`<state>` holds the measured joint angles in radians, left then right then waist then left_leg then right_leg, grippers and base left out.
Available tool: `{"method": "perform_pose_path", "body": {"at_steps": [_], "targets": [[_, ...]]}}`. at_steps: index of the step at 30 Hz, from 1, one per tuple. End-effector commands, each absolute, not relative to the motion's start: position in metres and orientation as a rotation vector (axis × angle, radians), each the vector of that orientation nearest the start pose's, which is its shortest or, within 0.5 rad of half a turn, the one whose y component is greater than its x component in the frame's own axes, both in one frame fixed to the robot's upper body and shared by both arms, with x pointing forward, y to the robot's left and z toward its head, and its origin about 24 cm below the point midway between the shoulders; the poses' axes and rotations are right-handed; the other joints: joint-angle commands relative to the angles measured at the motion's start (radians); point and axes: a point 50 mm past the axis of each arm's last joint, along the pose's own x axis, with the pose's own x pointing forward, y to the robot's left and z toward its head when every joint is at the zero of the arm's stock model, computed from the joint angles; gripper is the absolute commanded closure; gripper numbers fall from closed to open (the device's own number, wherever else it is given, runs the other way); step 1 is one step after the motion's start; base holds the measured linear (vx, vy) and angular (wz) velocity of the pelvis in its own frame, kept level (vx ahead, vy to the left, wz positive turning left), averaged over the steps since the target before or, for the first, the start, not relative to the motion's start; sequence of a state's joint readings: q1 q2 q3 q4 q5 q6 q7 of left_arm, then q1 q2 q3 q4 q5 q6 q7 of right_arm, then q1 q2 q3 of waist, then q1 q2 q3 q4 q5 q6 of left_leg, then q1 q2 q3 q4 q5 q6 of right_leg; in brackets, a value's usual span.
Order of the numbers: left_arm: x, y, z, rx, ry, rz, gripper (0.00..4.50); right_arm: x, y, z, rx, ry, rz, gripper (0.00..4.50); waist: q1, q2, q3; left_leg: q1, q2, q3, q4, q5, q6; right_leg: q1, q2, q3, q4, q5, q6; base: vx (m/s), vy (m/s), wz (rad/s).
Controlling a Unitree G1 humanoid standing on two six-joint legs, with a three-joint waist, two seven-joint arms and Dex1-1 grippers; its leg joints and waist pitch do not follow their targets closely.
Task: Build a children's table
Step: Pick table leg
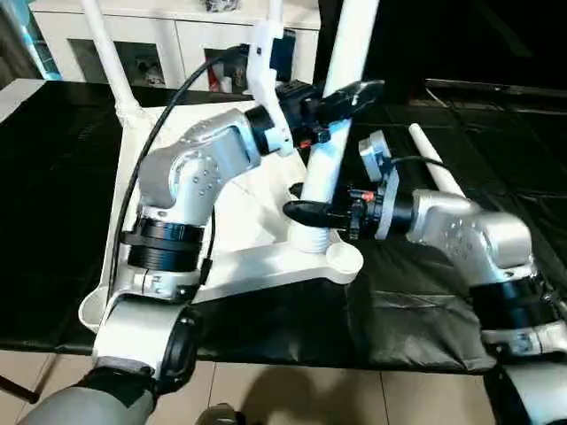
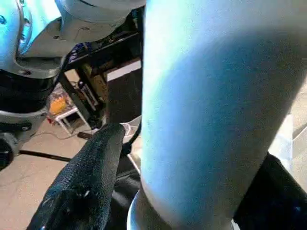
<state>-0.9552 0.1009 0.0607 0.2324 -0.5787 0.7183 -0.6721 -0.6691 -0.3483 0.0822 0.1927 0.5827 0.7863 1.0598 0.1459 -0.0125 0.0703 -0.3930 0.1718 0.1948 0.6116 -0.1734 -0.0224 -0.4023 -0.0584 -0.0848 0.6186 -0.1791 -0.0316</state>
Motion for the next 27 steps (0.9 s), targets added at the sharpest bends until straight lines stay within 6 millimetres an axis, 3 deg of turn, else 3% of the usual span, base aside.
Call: {"method": "perform_pose_path", "body": {"at_steps": [1,20,21,27], "targets": [[0.3422,0.0514,0.2433,-0.301,-0.062,-1.17,2.69,0.3183,-0.1127,0.1566,0.307,0.262,1.368,1.36,0.0,-0.012,-0.09,0.022,0.064,-0.032,-0.054,-0.062,0.043,0.059,-0.104,0.058,-0.065,-0.144,-0.179,0.0,0.0,0.0],[0.3387,0.047,0.2481,-0.314,-0.071,-1.218,2.69,0.3188,-0.1138,0.1523,0.324,0.313,1.378,1.36,0.0,-0.014,-0.089,0.022,0.063,-0.031,-0.054,-0.069,0.035,0.059,-0.104,0.058,-0.068,-0.173,-0.171,0.0,0.0,0.0],[0.3385,0.0467,0.2485,-0.314,-0.072,-1.221,2.69,0.3192,-0.1131,0.1521,0.325,0.314,1.378,1.61,0.001,-0.013,-0.089,0.023,0.064,-0.032,-0.054,-0.071,0.035,0.059,-0.104,0.058,-0.068,-0.178,-0.17,0.0,0.0,0.0],[0.3374,0.0461,0.2511,-0.334,-0.077,-1.236,2.69,0.3198,-0.1136,0.1512,0.322,0.32,1.379,2.06,0.0,-0.013,-0.089,0.022,0.064,-0.032,-0.054,-0.074,0.031,0.058,-0.104,0.058,-0.069,-0.185,-0.166,0.0,0.0,0.0]]}}
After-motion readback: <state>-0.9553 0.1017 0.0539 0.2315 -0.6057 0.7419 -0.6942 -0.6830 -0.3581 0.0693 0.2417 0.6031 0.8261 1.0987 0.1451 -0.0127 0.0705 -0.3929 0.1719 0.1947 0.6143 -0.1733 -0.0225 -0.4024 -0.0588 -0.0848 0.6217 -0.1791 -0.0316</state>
